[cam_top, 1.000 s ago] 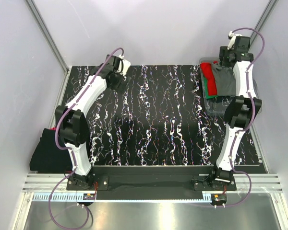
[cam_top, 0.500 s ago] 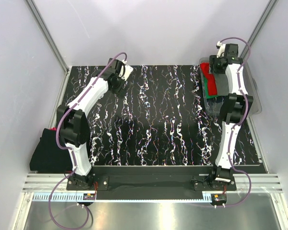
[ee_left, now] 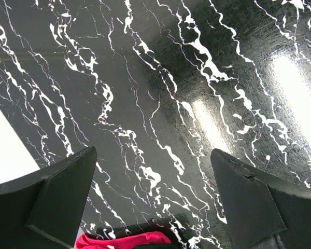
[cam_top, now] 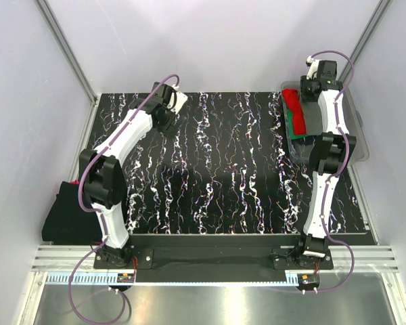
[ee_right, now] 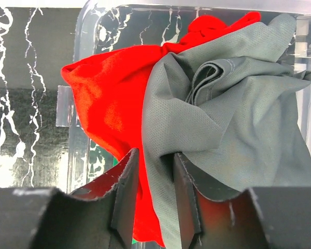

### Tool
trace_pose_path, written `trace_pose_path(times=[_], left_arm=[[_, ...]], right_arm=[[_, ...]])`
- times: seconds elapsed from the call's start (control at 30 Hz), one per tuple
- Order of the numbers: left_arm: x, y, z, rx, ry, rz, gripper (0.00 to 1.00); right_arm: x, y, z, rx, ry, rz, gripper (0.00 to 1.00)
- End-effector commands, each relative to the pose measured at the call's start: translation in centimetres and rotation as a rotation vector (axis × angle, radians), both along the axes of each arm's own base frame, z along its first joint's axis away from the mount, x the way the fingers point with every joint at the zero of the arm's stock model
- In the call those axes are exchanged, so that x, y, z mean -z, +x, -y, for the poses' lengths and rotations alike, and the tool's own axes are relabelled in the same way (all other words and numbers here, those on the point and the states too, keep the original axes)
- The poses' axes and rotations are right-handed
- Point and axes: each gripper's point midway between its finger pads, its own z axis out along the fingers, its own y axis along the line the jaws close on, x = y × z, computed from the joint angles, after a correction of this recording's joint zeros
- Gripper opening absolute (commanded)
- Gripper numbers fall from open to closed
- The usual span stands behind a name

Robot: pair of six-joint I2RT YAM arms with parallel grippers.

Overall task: Fold and stack the t-shirts
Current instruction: Grab the tshirt from the pile, then move the tshirt to the center of the board

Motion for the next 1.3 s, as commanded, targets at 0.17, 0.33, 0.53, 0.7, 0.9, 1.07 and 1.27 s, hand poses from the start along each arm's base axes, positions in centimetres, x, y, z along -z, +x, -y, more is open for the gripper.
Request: trace_pose_path(times=[0.17, 0.33, 0.53, 0.7, 0.9, 1.07, 1.27], left_arm=[[-2.9, -0.2, -0.3, 0.003, 0.015, 0.079, 0.99], [-3.2, -0.2, -0.5, -0.015, 0.011, 0.087, 0.99], [-3.8, -0.4, -1.0, -0.054, -0.041, 0.092, 0.99], [-3.1, -0.8, -2.9, -0.12, 0.033, 0.085, 0.99], [-1.2, -1.8, -5.4, -0.191, -0.016, 0.022, 0.99], [-0.7, -1.5, -10.3, -0.366, -0.109, 0.004, 0.96], [-1.5, -1.6, -13.1, -0.419, -0.117, 0.024, 0.96]], right_arm=[[-1.0, 1.2, 1.8, 0.023, -0.086, 0.053, 0.13], [-4.3, 1.1, 2.7, 0.042, -0.151, 0.104, 0.0], [-19.5, -1.1, 0.1, -0.06, -0.201, 0.38, 0.0], [-30.7, -6.4, -7.5, -0.263, -0.257, 0.587, 0.0], [-35.5, -14.0, -20.8, -0.62, -0.28, 0.718, 0.0], [-38.3, -18.4, -27.5, -0.773, -0.25, 0.812, 0.0], [-34.2, -16.0, -29.0, -0.75, -0.147, 0.698, 0.03]])
